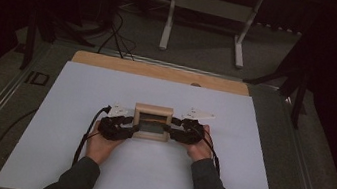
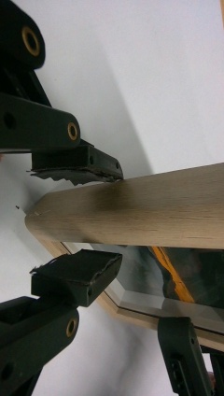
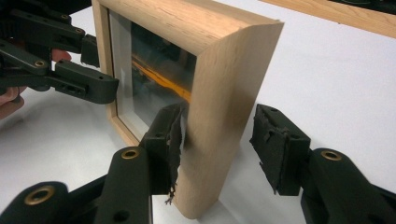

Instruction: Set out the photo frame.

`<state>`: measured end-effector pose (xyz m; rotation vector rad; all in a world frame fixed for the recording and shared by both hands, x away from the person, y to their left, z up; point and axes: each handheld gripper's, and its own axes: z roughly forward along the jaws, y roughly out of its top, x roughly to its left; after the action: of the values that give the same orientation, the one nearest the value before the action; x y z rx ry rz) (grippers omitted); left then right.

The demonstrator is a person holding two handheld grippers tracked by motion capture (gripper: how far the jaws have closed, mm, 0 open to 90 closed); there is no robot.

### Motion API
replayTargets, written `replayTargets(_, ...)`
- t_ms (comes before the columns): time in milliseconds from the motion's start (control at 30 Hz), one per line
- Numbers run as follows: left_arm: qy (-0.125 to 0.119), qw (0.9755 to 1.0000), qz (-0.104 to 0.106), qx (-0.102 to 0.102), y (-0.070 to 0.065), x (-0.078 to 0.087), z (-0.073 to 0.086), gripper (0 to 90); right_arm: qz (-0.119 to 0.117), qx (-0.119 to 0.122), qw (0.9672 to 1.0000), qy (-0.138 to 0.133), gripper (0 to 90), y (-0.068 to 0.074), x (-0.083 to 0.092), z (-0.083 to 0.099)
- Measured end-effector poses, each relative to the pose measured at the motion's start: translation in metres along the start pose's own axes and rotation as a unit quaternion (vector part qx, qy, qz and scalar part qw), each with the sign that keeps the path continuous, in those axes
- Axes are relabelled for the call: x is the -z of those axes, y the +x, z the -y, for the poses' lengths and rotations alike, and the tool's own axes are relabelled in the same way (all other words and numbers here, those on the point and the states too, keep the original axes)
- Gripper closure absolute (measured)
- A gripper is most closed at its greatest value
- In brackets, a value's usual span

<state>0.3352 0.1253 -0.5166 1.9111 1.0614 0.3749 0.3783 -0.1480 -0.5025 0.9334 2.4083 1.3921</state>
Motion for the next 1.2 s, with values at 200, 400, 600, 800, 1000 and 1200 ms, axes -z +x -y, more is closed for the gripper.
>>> replayTargets(200, 0.002, 1.0, 0.004, 0.007, 0.0, -0.001, 0.0, 51.9, -0.001, 0.002, 1.0, 0.002, 51.1, -0.001, 0.001, 0.0)
replayTargets(400, 0.007, 0.9999, -0.004, 0.006, -0.002, -0.001, 0.0, 45.9, -0.004, 0.004, 1.0, 0.006, 46.9, 0.0, 0.001, 0.001)
replayTargets(600, 0.0, 0.9999, -0.01, 0.007, -0.002, 0.005, -0.001, 42.4, -0.006, 0.006, 0.9999, 0.008, 44.1, 0.002, 0.005, 0.001)
replayTargets(800, 0.0, 0.9999, -0.013, 0.008, 0.001, 0.012, 0.0, 39.7, -0.003, 0.018, 0.9998, 0.013, 41.5, 0.005, 0.011, 0.001)
replayTargets(1000, -0.004, 0.9998, -0.016, 0.004, 0.002, 0.02, 0.0, 38.8, 0.0, 0.02, 0.9997, 0.01, 40.6, 0.004, 0.016, 0.001)
replayTargets(1200, -0.009, 0.9998, -0.016, -0.004, 0.004, 0.032, -0.001, 38.7, 0.003, 0.024, 0.9997, 0.005, 40.2, 0.003, 0.026, 0.001)
